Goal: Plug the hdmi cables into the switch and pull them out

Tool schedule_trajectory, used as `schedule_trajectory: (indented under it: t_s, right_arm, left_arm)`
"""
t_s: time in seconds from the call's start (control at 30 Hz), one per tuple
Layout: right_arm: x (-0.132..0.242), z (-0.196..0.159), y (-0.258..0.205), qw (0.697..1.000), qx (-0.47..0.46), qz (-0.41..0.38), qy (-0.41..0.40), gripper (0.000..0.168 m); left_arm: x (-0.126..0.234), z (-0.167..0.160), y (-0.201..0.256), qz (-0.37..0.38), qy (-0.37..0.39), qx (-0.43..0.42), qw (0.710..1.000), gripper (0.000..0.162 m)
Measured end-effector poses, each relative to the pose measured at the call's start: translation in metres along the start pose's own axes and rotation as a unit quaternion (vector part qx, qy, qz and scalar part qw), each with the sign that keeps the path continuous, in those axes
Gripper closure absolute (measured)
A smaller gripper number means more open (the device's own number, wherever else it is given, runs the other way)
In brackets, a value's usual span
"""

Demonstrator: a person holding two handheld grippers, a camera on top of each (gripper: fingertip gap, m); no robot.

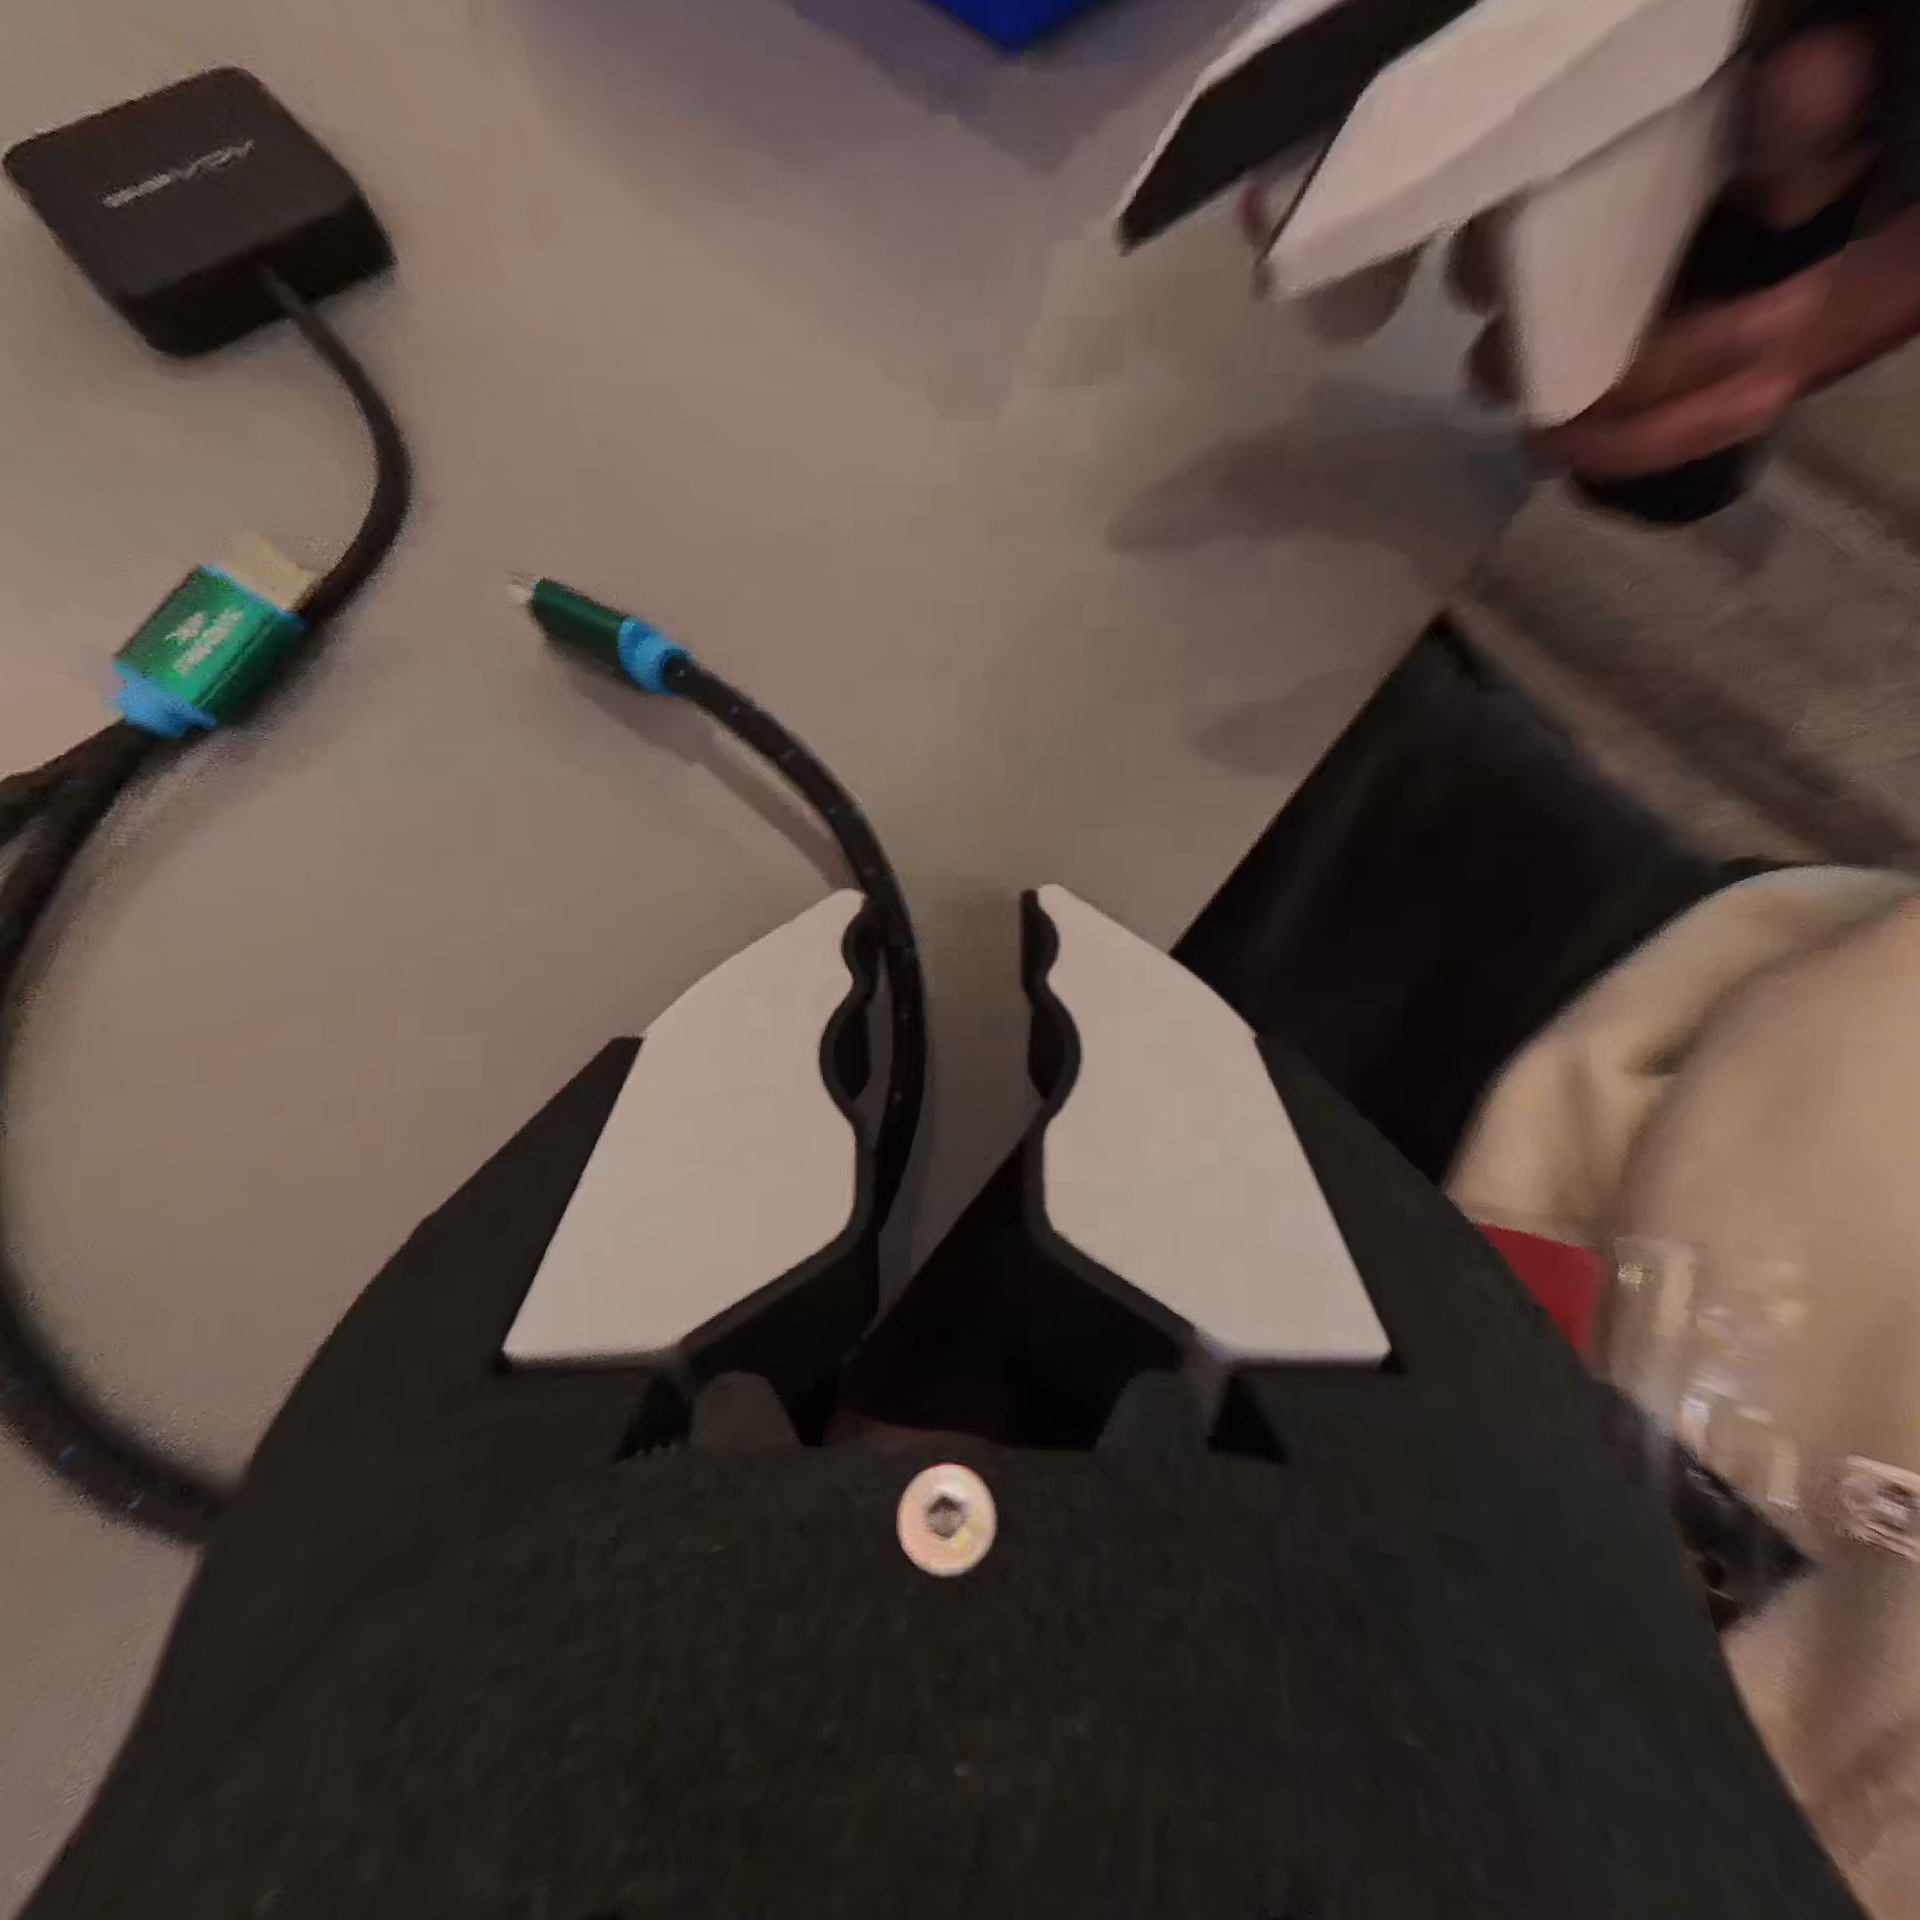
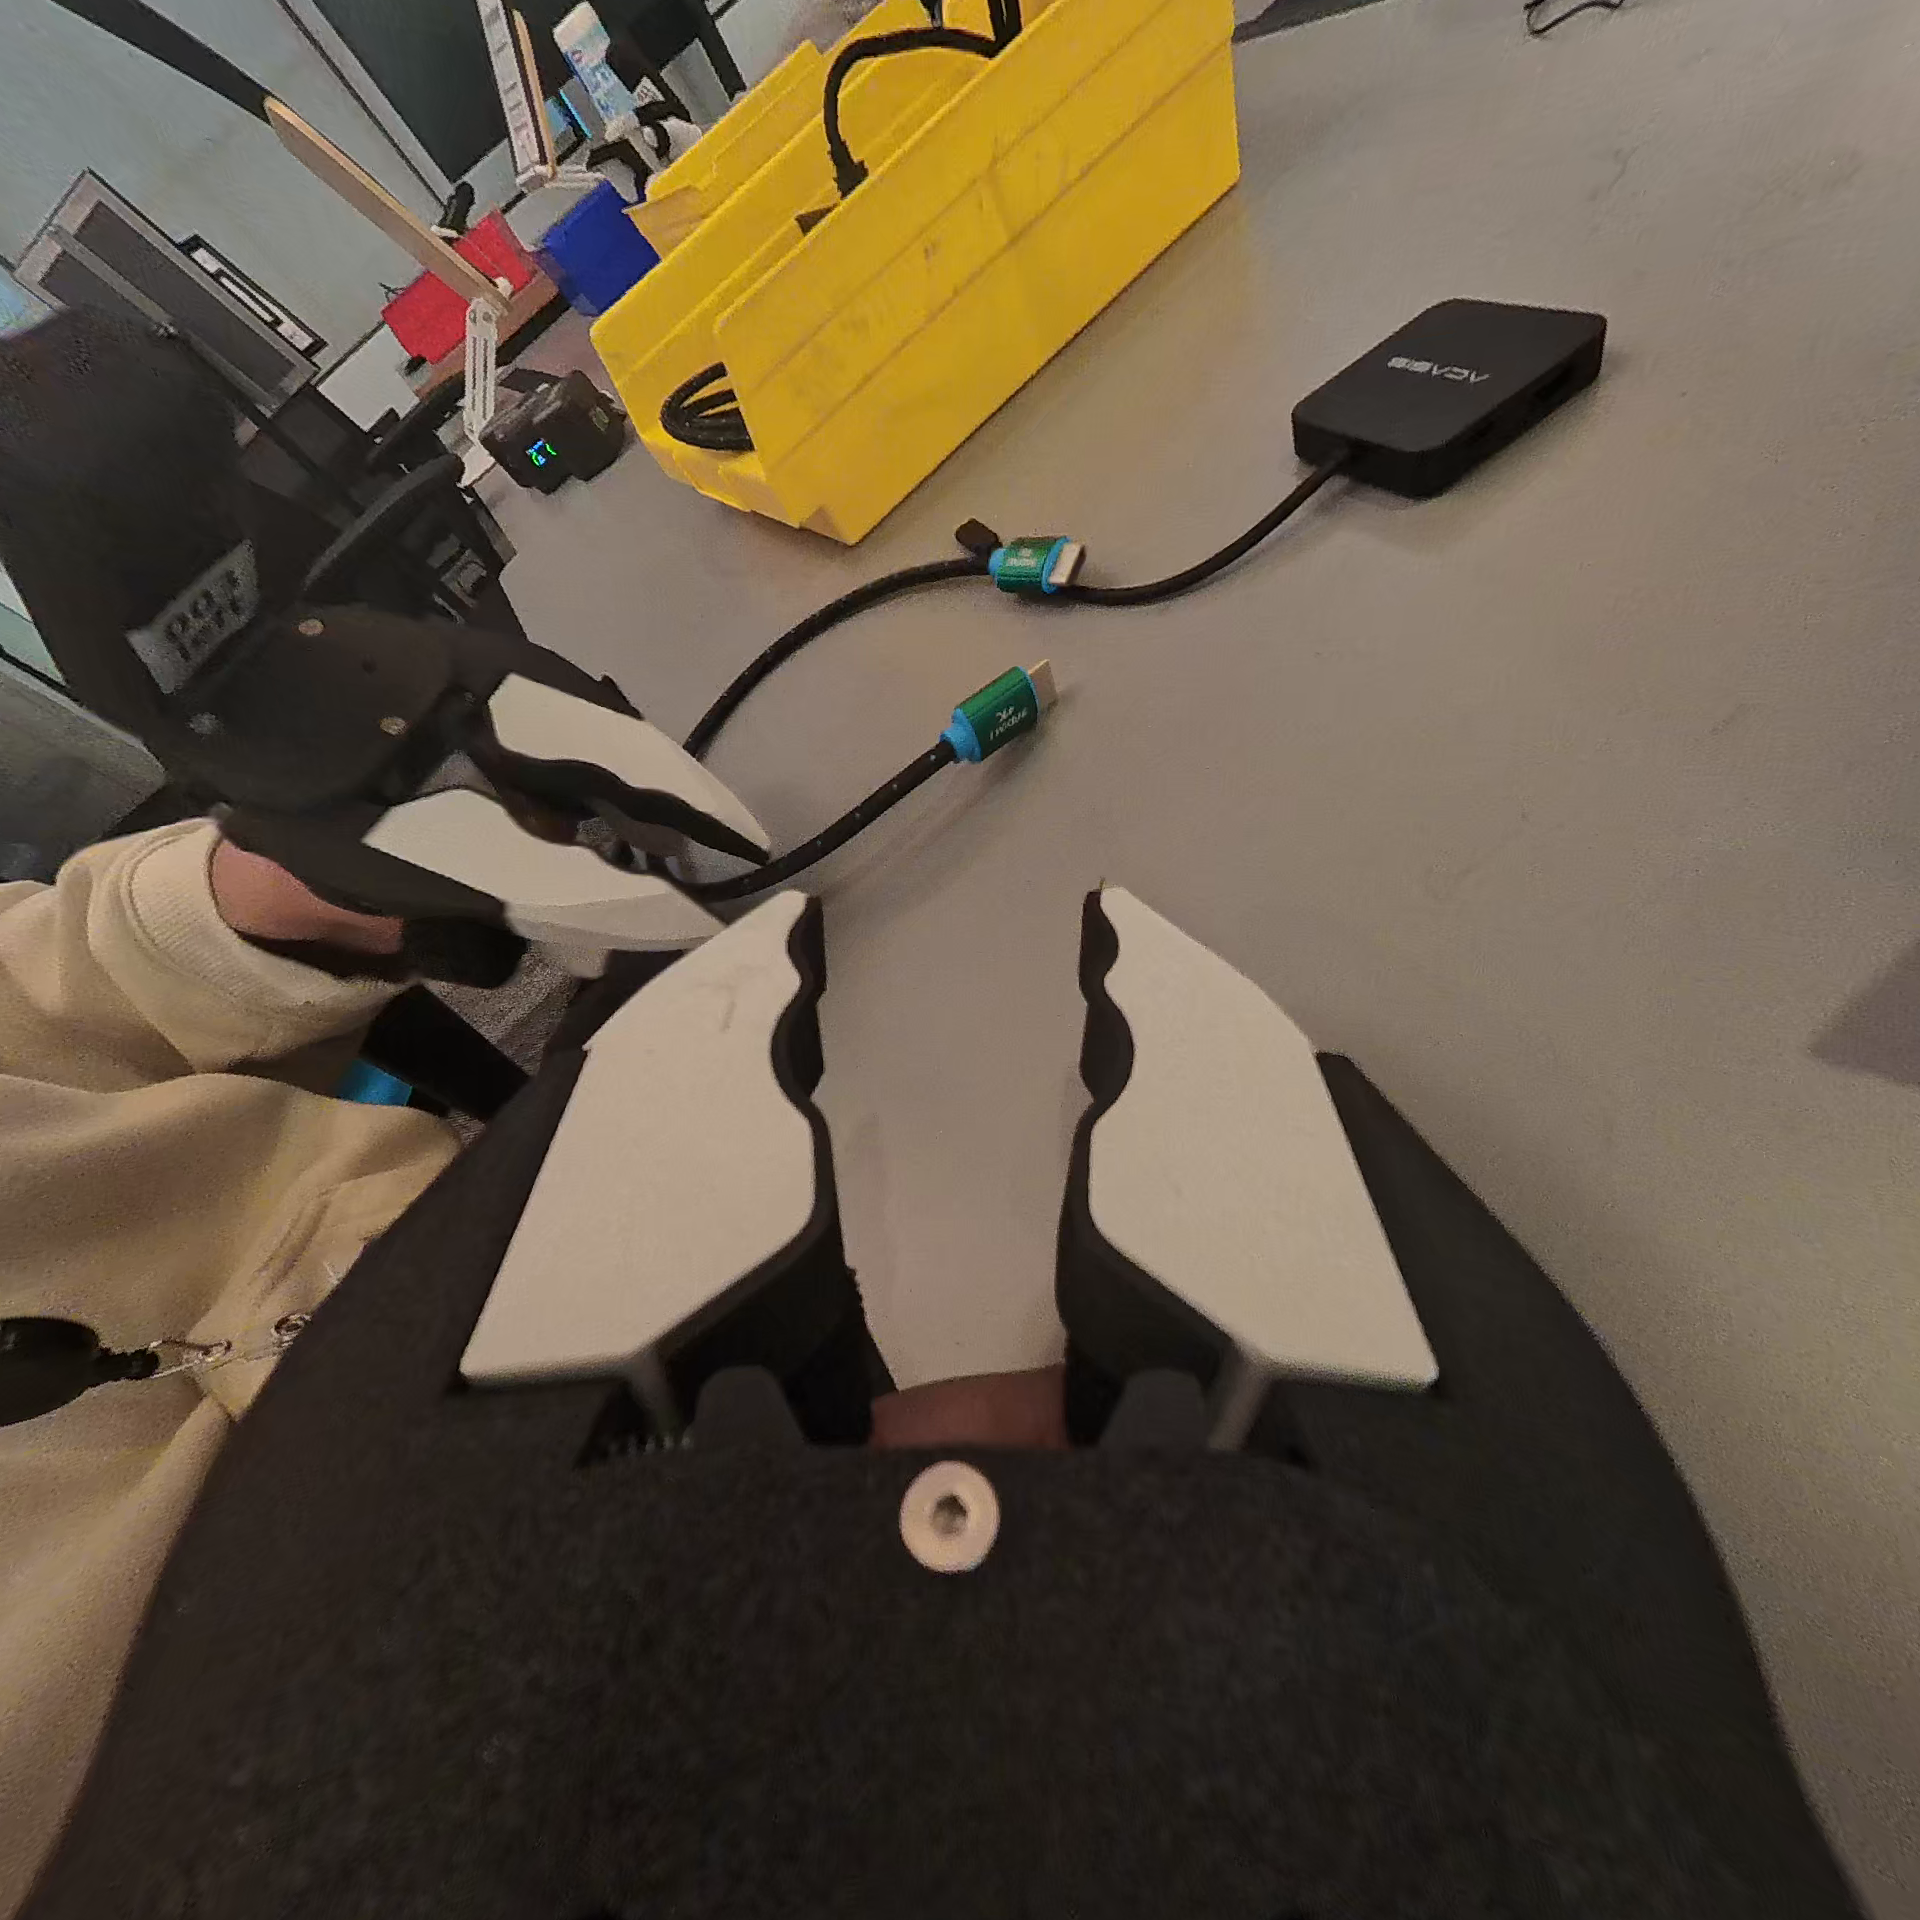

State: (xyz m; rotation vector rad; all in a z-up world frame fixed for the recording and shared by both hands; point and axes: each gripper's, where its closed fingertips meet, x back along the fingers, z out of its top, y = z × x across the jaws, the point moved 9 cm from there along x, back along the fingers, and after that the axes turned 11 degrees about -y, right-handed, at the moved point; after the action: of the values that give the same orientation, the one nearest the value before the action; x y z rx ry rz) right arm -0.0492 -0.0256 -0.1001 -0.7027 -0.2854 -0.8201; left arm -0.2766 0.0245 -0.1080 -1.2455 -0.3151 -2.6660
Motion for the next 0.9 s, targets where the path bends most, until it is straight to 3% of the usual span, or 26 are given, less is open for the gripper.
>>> schedule_trajectory:
  t_s: [0.1,0.23,0.37,0.53,0.67,0.8,0.9]
  right_arm:
    - [-0.001,-0.001,0.001,1.0,-0.001,-0.002,-0.001,0.121]
    - [-0.005,0.002,0.001,0.999,0.023,-0.024,-0.004,0.12]
    - [-0.014,0.01,0.01,0.991,0.073,-0.108,-0.032,0.118]
    - [-0.035,0.042,0.024,0.982,0.055,-0.16,-0.085,0.117]
    - [-0.051,0.069,0.026,0.984,0.045,-0.162,-0.053,0.119]
    - [-0.058,0.065,0.022,0.972,0.09,-0.203,-0.078,0.119]
    - [-0.057,0.056,0.024,0.974,0.086,-0.2,-0.066,0.123]
  left_arm:
    - [0.015,0.012,-0.012,-0.025,0.044,-0.01,0.999,0.133]
    - [0.028,0.031,-0.057,0.053,0.05,-0.057,0.996,0.13]
    - [0.013,0.039,-0.11,0.149,-0.019,-0.089,0.985,0.125]
    - [-0.004,0.062,-0.124,0.108,-0.01,-0.066,0.992,0.13]
    - [-0.039,0.086,-0.143,0.113,-0.118,-0.009,0.987,0.13]
    - [-0.06,0.095,-0.135,-0.011,-0.126,0.045,0.991,0.135]
    - [-0.076,0.112,-0.126,-0.028,-0.133,0.038,0.99,0.129]
